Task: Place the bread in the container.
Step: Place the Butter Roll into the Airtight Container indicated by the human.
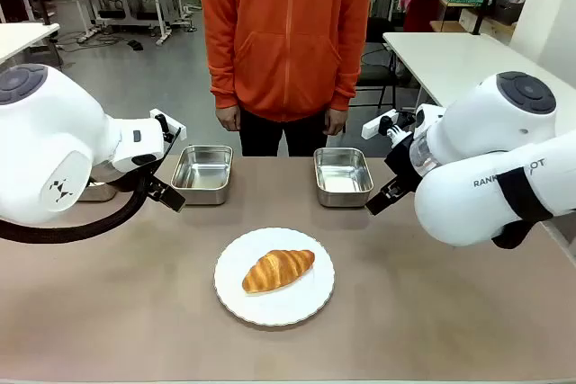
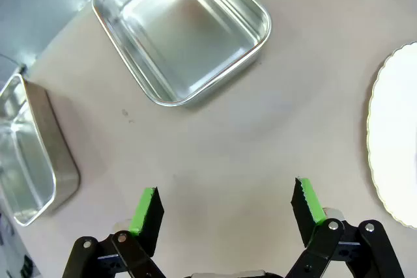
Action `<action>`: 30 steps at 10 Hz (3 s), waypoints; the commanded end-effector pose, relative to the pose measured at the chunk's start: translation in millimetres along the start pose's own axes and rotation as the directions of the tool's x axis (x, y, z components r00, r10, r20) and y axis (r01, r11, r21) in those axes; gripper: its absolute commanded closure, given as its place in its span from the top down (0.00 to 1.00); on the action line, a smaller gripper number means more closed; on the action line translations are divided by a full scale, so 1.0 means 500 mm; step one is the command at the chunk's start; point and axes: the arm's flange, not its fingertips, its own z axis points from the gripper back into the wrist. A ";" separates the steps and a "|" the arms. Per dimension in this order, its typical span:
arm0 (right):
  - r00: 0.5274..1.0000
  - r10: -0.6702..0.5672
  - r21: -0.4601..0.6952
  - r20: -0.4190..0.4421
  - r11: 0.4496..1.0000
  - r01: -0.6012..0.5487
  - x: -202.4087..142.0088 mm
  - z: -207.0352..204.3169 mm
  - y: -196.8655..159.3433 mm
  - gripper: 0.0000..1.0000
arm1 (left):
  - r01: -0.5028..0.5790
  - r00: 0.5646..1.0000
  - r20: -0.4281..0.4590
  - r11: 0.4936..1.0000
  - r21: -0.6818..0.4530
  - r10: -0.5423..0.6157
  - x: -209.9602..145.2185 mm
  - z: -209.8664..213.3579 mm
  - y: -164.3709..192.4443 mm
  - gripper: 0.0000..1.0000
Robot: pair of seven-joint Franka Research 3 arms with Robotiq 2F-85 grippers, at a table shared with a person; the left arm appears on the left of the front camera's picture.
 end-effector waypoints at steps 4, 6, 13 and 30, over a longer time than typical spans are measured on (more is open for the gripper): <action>1.000 0.000 0.000 0.000 1.000 0.000 0.000 0.000 0.000 1.00 | 0.000 1.000 0.000 1.000 0.000 0.000 0.000 0.000 0.000 1.00; 1.000 0.000 0.000 0.000 1.000 0.000 0.000 0.000 0.000 1.00 | 0.000 1.000 0.000 1.000 0.000 0.000 0.000 0.000 0.000 1.00; 0.998 -0.055 0.073 0.025 0.996 0.053 0.132 0.126 -0.145 1.00 | 0.002 0.999 0.035 0.981 -0.195 0.005 0.069 0.139 0.178 1.00; 0.920 -0.060 0.354 0.387 0.931 -0.088 -0.058 0.315 -0.573 1.00 | 0.236 0.886 0.463 0.889 -0.392 -0.031 -0.182 0.336 0.572 1.00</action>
